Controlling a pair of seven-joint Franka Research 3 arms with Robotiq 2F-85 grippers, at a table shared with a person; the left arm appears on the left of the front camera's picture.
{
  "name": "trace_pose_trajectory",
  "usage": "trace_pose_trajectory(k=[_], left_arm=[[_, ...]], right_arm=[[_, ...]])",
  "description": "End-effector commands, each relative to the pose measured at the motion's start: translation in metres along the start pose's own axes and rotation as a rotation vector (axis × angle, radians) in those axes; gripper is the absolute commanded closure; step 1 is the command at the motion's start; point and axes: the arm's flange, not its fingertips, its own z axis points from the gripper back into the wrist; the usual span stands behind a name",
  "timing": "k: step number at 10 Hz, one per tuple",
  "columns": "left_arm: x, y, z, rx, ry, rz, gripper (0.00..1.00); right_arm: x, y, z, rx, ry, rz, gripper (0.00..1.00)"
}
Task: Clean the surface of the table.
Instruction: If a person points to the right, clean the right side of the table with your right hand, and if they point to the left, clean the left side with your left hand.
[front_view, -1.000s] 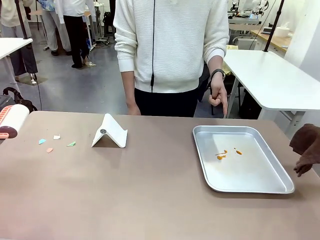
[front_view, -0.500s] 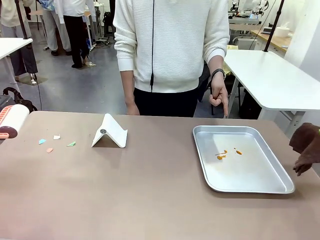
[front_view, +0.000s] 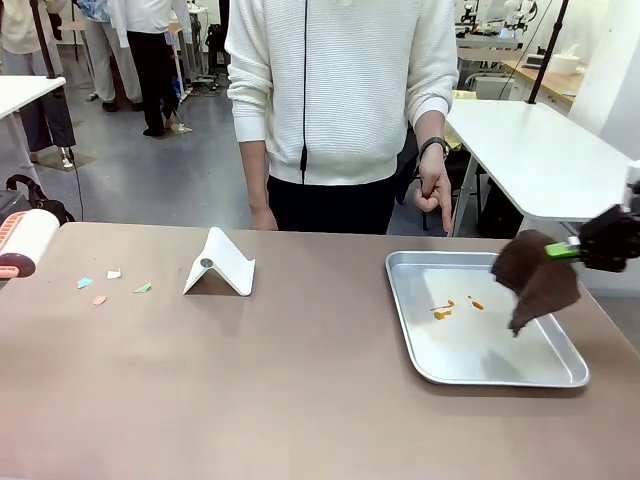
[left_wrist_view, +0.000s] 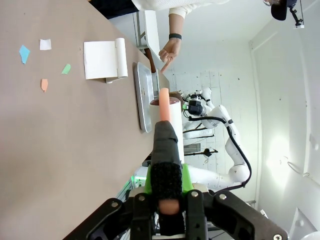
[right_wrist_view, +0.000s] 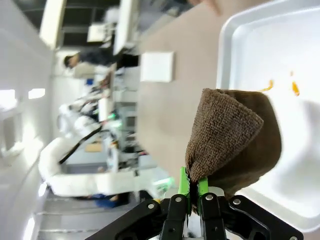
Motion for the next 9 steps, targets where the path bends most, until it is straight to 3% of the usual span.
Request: trace_pose_trajectory(k=[1, 2, 3, 6, 9], left_arm=[[-0.003, -0.003, 0.0, -0.007, 0.007, -0.018, 0.78], [-0.003, -0.003, 0.0, -0.007, 0.007, -0.018, 0.78], [-0.003, -0.003, 0.0, -0.007, 0.007, -0.018, 0.78], [-0.003, -0.003, 0.0, -0.007, 0.007, -0.018, 0.78], [-0.003, -0.003, 0.0, -0.007, 0.007, -0.018, 0.78]], right_arm=[[0.025, 0.001, -0.026, -0.187, -0.076, -0.038, 0.93], [0.047, -0.001, -0.034, -0.273, -0.15, -0.053, 0.93], [0.061, 0.0, -0.039, -0.343, -0.165, -0.041, 0.93], [0.087, -0.015, -0.061, -0.535, -0.085, -0.046, 0.93], [0.096, -0.04, -0.102, -0.553, -0.029, -0.059, 0.93]])
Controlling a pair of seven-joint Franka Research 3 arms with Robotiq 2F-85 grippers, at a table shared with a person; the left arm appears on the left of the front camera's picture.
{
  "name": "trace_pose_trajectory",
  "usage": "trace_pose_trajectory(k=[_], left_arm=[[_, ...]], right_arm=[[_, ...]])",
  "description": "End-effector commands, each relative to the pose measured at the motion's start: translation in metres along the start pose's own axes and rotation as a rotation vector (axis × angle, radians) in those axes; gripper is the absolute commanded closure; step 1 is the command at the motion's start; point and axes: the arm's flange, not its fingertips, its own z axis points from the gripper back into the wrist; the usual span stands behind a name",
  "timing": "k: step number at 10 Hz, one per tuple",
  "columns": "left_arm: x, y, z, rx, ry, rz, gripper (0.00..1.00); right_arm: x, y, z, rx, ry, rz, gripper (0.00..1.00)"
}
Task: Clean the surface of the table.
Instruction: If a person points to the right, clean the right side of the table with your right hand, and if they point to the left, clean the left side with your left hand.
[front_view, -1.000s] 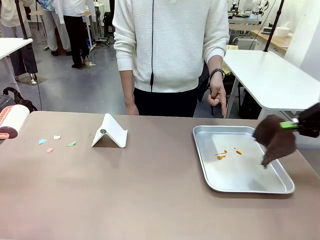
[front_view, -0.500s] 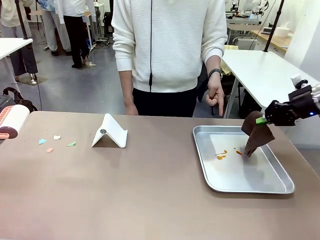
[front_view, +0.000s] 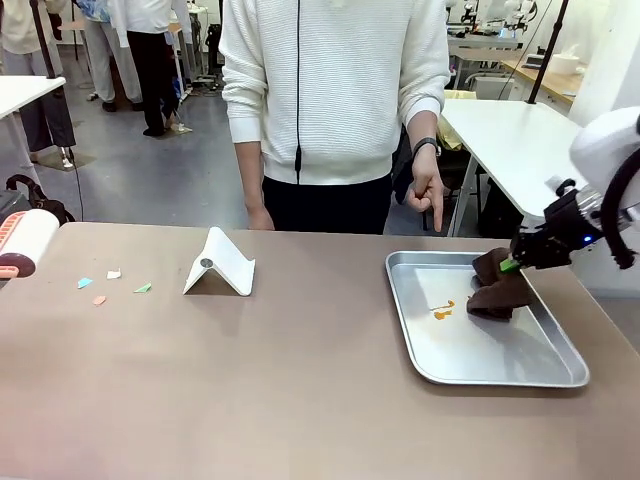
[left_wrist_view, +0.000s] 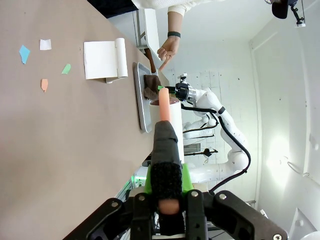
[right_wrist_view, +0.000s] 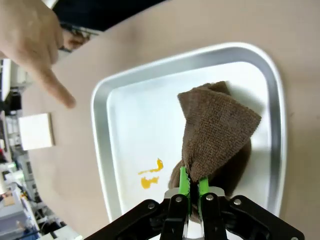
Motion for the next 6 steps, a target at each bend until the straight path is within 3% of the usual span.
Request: trace_pose_trajectory(k=[1, 6], left_arm=[[-0.003, -0.003, 0.0, -0.007, 0.007, -0.017, 0.78], [-0.003, -0.003, 0.0, -0.007, 0.007, -0.017, 0.78]], right_arm=[[0.008, 0.013, -0.026, -0.018, 0.062, -0.006, 0.93], [-0.006, 0.044, -0.069, -0.007, 0.184, 0.075, 0.93]])
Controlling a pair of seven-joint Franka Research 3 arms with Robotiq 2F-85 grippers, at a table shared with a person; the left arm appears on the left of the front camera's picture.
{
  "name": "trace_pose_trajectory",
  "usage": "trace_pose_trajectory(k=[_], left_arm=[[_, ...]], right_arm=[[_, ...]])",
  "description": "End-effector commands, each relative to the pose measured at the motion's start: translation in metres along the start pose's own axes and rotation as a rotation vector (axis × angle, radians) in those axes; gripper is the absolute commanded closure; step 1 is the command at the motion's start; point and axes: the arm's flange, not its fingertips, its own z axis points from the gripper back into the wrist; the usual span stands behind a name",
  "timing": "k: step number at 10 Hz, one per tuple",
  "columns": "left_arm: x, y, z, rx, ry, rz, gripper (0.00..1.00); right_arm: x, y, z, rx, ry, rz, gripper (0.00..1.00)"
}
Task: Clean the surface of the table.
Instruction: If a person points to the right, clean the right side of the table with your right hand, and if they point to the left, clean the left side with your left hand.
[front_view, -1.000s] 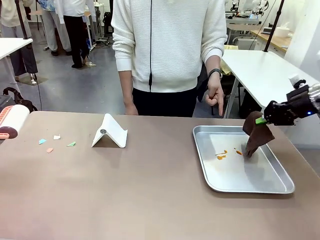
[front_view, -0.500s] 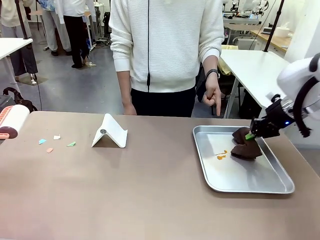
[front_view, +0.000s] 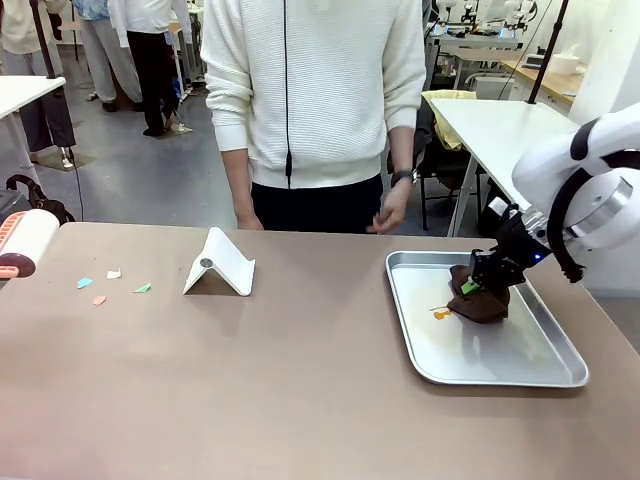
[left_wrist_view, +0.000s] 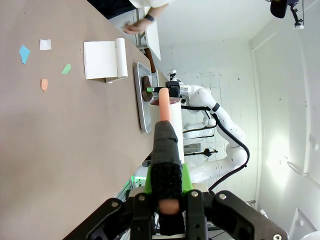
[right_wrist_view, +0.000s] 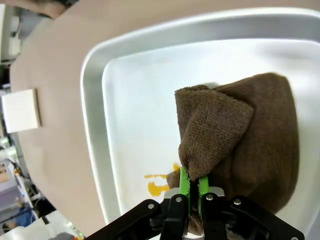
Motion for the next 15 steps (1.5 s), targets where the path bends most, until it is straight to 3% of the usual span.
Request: trace_pose_trajectory(k=[1, 7, 9, 15], left_arm=[[-0.003, -0.003, 0.0, -0.007, 0.007, -0.017, 0.78], [-0.003, -0.003, 0.0, -0.007, 0.007, -0.017, 0.78], [-0.003, -0.003, 0.0, -0.007, 0.007, -0.017, 0.78], [-0.003, -0.003, 0.0, -0.007, 0.007, -0.017, 0.78]], right_arm=[[-0.002, 0.021, -0.011, 0.007, 0.082, 0.027, 0.93], [-0.037, 0.084, -0.053, -0.036, 0.24, 0.211, 0.93], [-0.032, 0.075, -0.047, -0.057, 0.22, 0.177, 0.93], [-0.011, -0.005, 0.009, -0.068, 0.089, -0.098, 0.93]])
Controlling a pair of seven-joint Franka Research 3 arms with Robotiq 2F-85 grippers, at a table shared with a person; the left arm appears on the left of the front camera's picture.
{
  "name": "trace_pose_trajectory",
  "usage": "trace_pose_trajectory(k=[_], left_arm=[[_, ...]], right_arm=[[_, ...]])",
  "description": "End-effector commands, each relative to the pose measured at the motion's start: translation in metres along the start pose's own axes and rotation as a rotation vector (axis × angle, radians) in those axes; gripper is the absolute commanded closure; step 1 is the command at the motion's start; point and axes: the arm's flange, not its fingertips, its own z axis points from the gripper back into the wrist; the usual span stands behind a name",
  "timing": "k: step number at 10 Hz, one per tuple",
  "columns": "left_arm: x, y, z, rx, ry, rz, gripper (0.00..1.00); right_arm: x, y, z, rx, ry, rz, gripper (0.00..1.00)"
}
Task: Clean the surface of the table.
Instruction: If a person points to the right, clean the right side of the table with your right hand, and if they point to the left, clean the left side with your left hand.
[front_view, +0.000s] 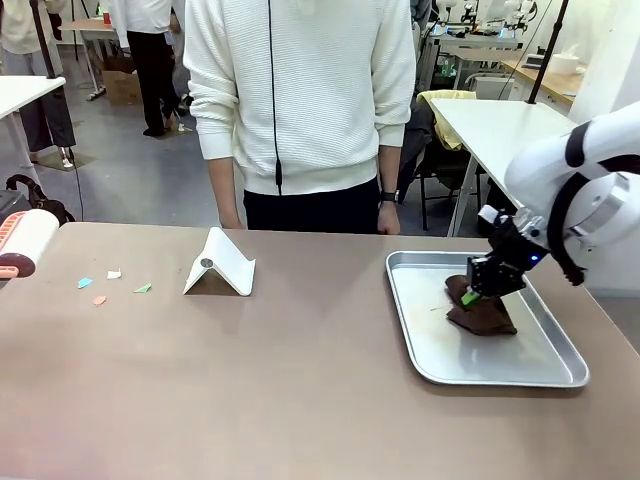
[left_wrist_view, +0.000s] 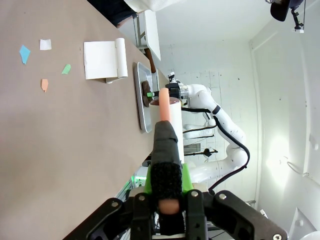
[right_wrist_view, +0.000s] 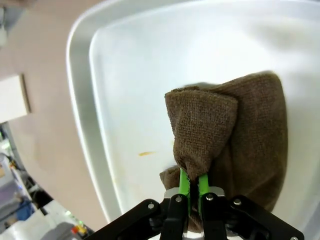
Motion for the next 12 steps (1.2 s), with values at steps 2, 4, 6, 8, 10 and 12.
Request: trace_pose_trajectory(k=[2, 4, 6, 8, 10, 12], left_arm=[[-0.003, -0.003, 0.0, -0.007, 0.007, -0.017, 0.78], [-0.003, -0.003, 0.0, -0.007, 0.007, -0.017, 0.78], [-0.003, -0.003, 0.0, -0.007, 0.007, -0.017, 0.78], [-0.003, -0.003, 0.0, -0.007, 0.007, -0.017, 0.78], [-0.003, -0.003, 0.0, -0.007, 0.007, -0.017, 0.78], [-0.003, -0.003, 0.0, -0.007, 0.007, -0.017, 0.78]], right_arm=[[-0.007, -0.018, 0.016, 0.08, -0.008, -0.074, 0.93], [-0.016, -0.022, 0.031, 0.205, -0.002, -0.043, 0.93], [-0.009, -0.011, 0.02, 0.191, 0.022, -0.008, 0.93], [-0.009, 0.01, 0.014, 0.201, 0.031, 0.045, 0.93], [-0.025, 0.006, 0.046, 0.302, -0.051, -0.019, 0.93], [-0.064, -0.013, 0.091, 0.361, -0.14, -0.047, 0.93]])
